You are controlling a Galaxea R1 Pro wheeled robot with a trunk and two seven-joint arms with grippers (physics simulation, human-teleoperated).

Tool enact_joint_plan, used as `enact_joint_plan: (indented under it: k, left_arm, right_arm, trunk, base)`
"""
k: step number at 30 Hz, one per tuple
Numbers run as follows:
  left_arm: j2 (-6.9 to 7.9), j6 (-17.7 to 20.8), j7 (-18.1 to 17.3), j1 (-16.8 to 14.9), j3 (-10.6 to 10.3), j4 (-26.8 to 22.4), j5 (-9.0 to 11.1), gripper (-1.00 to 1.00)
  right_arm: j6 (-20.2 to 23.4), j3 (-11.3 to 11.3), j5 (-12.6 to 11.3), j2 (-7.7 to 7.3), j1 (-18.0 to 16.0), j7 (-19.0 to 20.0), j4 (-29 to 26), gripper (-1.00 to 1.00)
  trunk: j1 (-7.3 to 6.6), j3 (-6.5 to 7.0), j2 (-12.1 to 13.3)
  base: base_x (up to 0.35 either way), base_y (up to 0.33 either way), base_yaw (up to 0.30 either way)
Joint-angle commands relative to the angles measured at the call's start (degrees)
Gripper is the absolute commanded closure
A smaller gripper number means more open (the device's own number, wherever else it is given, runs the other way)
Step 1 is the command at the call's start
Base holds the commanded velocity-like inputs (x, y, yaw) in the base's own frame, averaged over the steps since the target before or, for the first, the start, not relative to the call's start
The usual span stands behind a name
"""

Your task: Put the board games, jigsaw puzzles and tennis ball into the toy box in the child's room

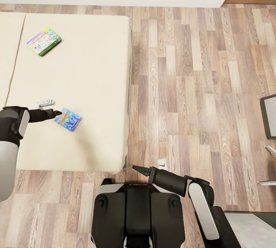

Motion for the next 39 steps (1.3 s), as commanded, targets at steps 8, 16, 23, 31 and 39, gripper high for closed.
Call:
enact_joint_plan:
  k: [8, 16, 23, 31, 39]
  left_arm:
    - [-1.41, -0.7, -0.3, -1.3, 0.1, -0.1, -0.4, -1.0]
    - [-1.5, -1.7, -0.3, -1.4, -0.1, -0.1, -0.4, -1.0]
    - [-1.37, -2.0, -0.3, -1.4, -0.1, -0.1, -0.4, -1.0]
    - [-1.28, -1.9, -0.7, -1.4, -0.2, -0.1, -0.3, -1.0]
    - [0.06, -1.5, -6.0, -2.3, 0.1, -0.1, -0.2, -1.0]
  right_arm:
    - [0.2, -0.1, 0.5, 0.03, 0.0, 0.4, 0.0, -1.0]
    - [0.2, -0.1, 0.5, 0.03, 0.0, 0.4, 0.0, -1.0]
    - [0.2, -0.1, 0.5, 0.03, 0.0, 0.4, 0.0, -1.0]
    - [0.2, 0.0, 0.5, 0.03, 0.0, 0.4, 0.0, -1.0]
    - [0.2, 0.0, 0.5, 0.02, 0.0, 0.4, 0.0, -1.0]
  trunk:
    - [0.03, -0.78, -0.1]
    - [0.03, -1.51, -0.1]
    - [0.03, -2.15, -0.1]
    - [0.03, -2.88, -0.1]
    - [0.03, -3.61, -0.1]
  base:
    - [0.0, 0.0, 0.0]
    - [0.0, 0.0, 0.0]
    - [0.0, 0.0, 0.0]
    - [0.0, 0.0, 0.0]
    - [0.0, 0.0, 0.0]
